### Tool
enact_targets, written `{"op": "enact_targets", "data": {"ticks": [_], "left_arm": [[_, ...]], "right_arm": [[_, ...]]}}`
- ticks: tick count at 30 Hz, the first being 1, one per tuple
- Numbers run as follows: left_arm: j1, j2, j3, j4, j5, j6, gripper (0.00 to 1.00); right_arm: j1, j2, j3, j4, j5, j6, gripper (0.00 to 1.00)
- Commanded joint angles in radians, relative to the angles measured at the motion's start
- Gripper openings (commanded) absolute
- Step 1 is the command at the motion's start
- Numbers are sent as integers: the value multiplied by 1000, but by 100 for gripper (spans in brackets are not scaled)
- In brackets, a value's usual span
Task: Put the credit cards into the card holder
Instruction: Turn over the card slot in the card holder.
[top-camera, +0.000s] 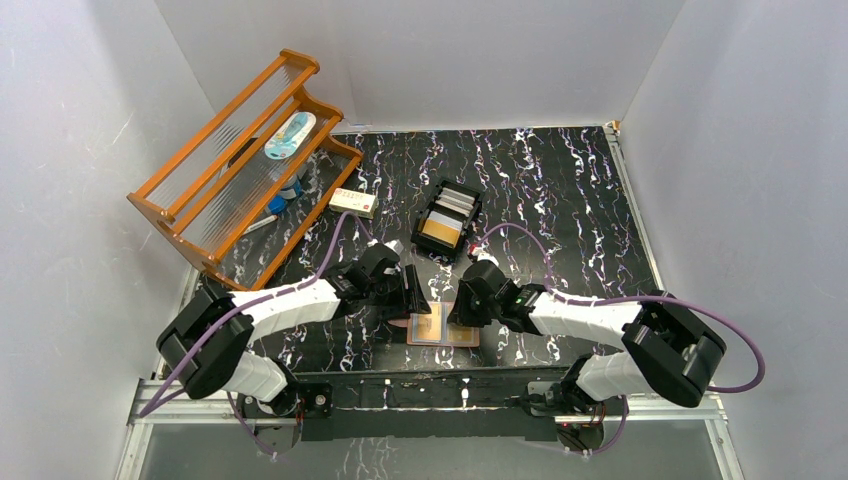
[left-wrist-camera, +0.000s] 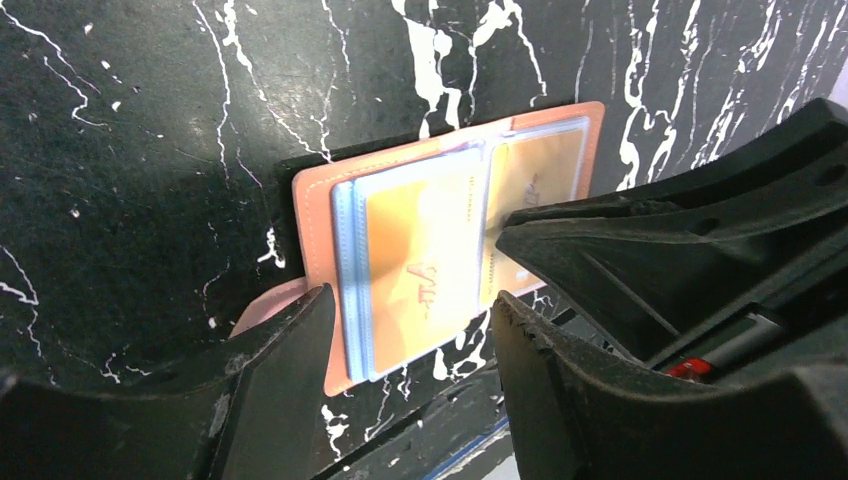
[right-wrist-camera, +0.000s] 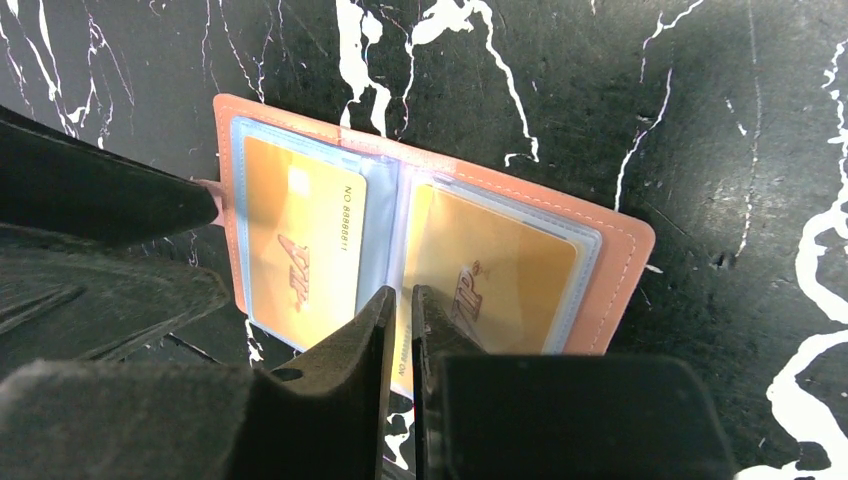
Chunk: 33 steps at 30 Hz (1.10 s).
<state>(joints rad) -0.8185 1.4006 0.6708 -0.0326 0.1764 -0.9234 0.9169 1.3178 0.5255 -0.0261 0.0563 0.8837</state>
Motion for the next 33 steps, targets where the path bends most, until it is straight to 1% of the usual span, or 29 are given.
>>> {"op": "enact_targets", "data": {"ticks": [1, 11, 22, 29, 33], "left_arm": [[-3, 13, -29, 82, 24, 23, 58], [-3, 42, -43, 146, 49, 21, 59], [-3, 60, -48, 181, 68, 4, 59], [-3, -2, -49, 162, 69, -23, 59], [-4, -96, -17, 57, 13, -26, 61]], "right_arm": [[4, -1, -24, -6, 27, -6, 20], [2, 9, -36, 16, 17, -2, 20], [3, 10, -36, 18, 22, -5, 20], [4, 25, -33, 19, 18, -8, 19], [3, 17, -37, 18, 20, -7, 19]]}}
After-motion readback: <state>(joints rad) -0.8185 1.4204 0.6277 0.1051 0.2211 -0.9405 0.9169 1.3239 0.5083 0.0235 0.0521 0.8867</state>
